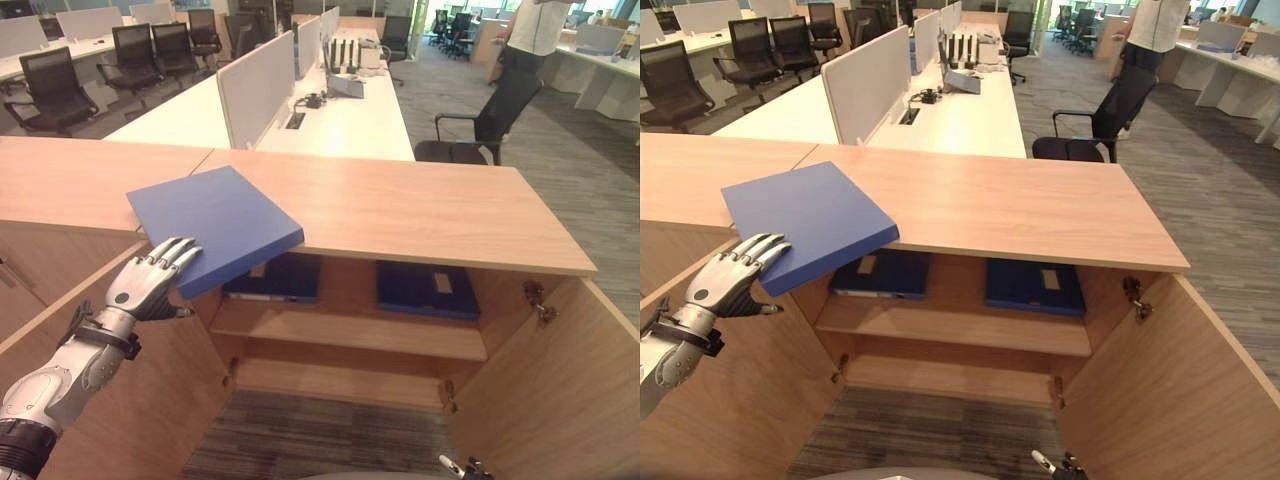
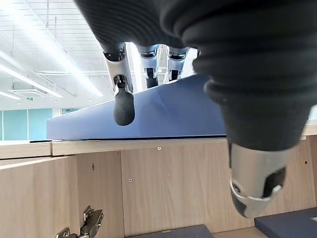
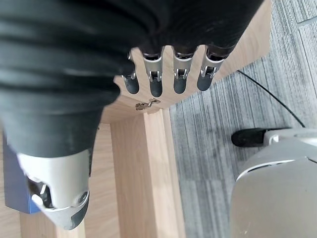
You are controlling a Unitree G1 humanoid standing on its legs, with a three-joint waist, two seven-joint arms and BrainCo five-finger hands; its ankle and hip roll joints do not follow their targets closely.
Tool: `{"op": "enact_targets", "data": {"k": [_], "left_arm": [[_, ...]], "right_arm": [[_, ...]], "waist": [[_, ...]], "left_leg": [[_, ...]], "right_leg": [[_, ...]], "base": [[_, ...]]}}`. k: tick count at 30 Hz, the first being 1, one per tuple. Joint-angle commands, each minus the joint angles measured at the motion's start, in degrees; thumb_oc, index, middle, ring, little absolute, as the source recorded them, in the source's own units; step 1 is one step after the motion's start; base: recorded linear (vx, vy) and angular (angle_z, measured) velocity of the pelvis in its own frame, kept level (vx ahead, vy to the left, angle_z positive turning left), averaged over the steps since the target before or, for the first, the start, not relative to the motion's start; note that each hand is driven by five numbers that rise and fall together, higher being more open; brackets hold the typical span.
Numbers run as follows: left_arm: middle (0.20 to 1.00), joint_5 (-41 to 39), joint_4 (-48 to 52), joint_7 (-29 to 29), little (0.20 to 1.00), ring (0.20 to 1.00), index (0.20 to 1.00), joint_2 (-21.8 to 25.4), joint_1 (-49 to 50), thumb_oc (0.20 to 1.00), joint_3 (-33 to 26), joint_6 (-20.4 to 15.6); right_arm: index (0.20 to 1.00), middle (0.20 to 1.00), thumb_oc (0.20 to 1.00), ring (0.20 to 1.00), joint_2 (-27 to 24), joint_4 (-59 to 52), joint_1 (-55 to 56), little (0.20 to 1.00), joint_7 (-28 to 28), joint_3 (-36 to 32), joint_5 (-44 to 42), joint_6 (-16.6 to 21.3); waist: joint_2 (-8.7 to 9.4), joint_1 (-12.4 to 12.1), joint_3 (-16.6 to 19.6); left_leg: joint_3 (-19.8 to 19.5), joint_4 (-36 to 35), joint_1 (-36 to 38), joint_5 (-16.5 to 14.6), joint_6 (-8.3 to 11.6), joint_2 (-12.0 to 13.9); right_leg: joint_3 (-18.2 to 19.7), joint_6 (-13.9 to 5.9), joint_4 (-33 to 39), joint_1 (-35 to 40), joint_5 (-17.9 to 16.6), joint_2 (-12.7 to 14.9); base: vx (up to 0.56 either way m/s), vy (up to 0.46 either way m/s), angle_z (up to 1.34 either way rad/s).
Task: Put the empty folder in the office cabinet
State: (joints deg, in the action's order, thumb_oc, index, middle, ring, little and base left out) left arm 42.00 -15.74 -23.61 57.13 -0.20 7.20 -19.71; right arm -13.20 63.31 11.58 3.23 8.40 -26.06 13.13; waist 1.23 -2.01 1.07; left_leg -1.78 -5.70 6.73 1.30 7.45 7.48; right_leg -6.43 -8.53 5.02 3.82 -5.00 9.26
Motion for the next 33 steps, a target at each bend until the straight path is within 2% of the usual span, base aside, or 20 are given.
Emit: {"op": "enact_targets", "data": {"k": [1, 30, 31, 32, 33], "left_arm": [[1.0, 0.6, -1.9, -1.8, 1.0, 1.0, 1.0, 3.2, -5.9, 1.0, 0.6, 1.6], [1.0, 0.8, -1.1, -2.5, 1.0, 1.0, 1.0, 3.4, -8.9, 1.0, 1.6, 1.7], [0.937, 0.5, -1.1, -2.3, 0.937, 0.937, 0.937, 3.2, -8.9, 0.937, 1.7, 1.5], [0.796, 0.3, -1.4, -2.2, 0.796, 0.796, 0.796, 3.2, -9.1, 0.796, 1.9, 1.4], [0.41, 0.3, -1.5, -2.1, 0.41, 0.41, 0.41, 3.2, -9.2, 0.41, 1.9, 1.4]], "right_arm": [[1.0, 1.0, 1.0, 1.0, 0.5, -0.1, -3.0, 1.0, -0.3, -2.2, -5.1, 1.9], [1.0, 1.0, 1.0, 1.0, 1.0, 0.0, -3.1, 1.0, -1.2, -2.3, -7.4, 1.7], [1.0, 1.0, 1.0, 1.0, 1.0, 0.1, -3.2, 1.0, -1.2, -2.4, -7.6, 1.7], [1.0, 1.0, 1.0, 1.0, 1.0, 0.2, -3.2, 1.0, -1.2, -2.4, -7.7, 1.7], [1.0, 1.0, 1.0, 1.0, 1.0, 0.1, -3.2, 1.0, -1.3, -2.4, -7.8, 1.7]], "waist": [[-1.19, 1.6, -1.2], [-1.18, 2.2, -0.9], [-1.14, 2.2, -0.9], [-1.12, 2.3, -0.9], [-1.11, 2.3, -0.9]], "left_leg": [[-0.8, 0.7, -3.8, 1.9, 1.31, 2.0], [-0.4, 0.7, -3.8, 2.0, 1.42, 2.0], [-0.4, 0.7, -3.8, 2.0, 1.43, 2.0], [-0.3, 0.7, -3.8, 2.0, 1.42, 2.0], [-0.3, 0.7, -3.8, 2.0, 1.42, 2.0]], "right_leg": [[0.2, -4.67, -8.9, 2.3, 8.9, 2.1], [0.3, -4.6, -8.6, 2.3, 8.6, 2.2], [0.4, -4.63, -8.6, 2.3, 8.5, 2.2], [0.4, -4.64, -8.6, 2.3, 8.5, 2.2], [0.4, -4.64, -8.6, 2.3, 8.4, 2.2]], "base": [[0.0, 0.0, 0.0], [0.0, 0.0, 0.0], [0.0, 0.0, 0.0], [0.0, 0.0, 0.0], [0.0, 0.0, 0.0]]}}
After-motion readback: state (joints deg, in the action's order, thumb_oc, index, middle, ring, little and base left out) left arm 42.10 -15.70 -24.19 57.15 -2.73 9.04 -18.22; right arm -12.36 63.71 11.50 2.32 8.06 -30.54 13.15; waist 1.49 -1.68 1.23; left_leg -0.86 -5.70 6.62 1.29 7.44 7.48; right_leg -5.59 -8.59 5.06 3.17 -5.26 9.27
